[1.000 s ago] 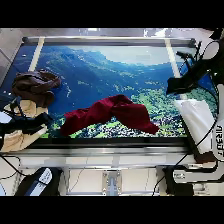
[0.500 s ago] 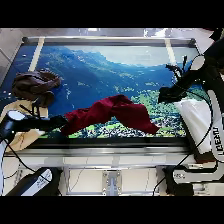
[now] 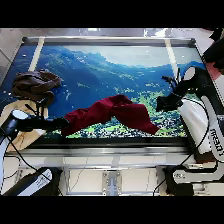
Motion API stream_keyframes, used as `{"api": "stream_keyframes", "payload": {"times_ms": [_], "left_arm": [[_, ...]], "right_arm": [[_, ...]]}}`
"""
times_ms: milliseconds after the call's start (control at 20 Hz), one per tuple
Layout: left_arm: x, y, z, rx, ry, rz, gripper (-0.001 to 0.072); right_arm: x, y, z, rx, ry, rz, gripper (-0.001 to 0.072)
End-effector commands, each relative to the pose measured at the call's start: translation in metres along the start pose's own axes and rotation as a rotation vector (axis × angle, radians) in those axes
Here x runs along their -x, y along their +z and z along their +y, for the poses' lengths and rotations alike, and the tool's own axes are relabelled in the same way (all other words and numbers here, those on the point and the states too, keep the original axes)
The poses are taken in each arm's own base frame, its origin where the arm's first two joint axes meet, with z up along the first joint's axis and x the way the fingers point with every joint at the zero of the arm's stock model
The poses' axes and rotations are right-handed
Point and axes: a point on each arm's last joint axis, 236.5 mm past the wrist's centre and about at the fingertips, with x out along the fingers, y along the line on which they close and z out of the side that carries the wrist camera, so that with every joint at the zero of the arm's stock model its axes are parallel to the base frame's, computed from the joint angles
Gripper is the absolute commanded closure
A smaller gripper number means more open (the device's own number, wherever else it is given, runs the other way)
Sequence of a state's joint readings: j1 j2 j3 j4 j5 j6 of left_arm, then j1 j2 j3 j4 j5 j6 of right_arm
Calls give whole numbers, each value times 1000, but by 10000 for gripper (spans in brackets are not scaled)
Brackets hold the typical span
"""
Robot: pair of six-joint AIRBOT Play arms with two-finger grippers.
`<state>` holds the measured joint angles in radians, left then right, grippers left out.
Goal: Fold the shirts.
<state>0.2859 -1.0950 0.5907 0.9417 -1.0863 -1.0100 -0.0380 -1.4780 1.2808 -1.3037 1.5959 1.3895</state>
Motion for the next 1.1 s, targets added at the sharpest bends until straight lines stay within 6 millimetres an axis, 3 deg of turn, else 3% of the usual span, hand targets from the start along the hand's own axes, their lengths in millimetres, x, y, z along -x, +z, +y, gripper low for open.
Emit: {"api": "stream_keyframes", "payload": {"times_ms": [0, 100, 200, 250, 800, 1050], "left_arm": [[0, -1, 0, -7, -2, 4, 307], [0, -1, 0, -7, -2, 4, 313], [0, -1, 0, -7, -2, 4, 414], [0, -1, 0, -7, -2, 4, 426], [0, -1, 0, -3, -3, 4, 426], [0, -1, 0, -4, -2, 4, 426]], "right_arm": [[-41, -30, 8, 5, 80, 107, 275], [-57, -42, 10, -14, 105, 147, 275], [-64, -46, 15, -8, 136, 153, 275], [-67, -45, 16, -10, 140, 146, 275], [-71, -9, 8, -9, 109, -10, 276], [-85, -13, 6, -26, 117, 15, 276]]}}
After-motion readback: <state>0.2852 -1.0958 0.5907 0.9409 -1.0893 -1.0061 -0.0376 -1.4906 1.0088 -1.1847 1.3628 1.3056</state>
